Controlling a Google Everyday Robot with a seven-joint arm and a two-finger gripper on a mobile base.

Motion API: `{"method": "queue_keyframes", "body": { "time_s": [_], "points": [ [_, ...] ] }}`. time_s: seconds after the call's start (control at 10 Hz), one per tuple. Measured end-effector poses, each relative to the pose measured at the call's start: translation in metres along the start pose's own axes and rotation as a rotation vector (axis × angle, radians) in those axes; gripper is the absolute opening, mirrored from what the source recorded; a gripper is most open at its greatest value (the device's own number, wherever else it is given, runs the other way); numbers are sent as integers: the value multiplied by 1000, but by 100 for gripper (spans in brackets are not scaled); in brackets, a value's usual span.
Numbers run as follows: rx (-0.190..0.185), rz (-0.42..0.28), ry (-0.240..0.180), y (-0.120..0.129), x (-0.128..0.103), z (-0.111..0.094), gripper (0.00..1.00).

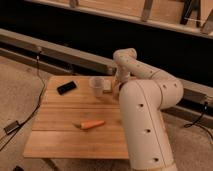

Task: Pick up the ceramic bowl

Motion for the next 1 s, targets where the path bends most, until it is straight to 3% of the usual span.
{"method": "queue_keyframes", "body": {
  "time_s": [0.6,1.0],
  "points": [
    [38,-17,17,0,6,5,3],
    [50,-30,19,4,12,3,0]
  ]
}}
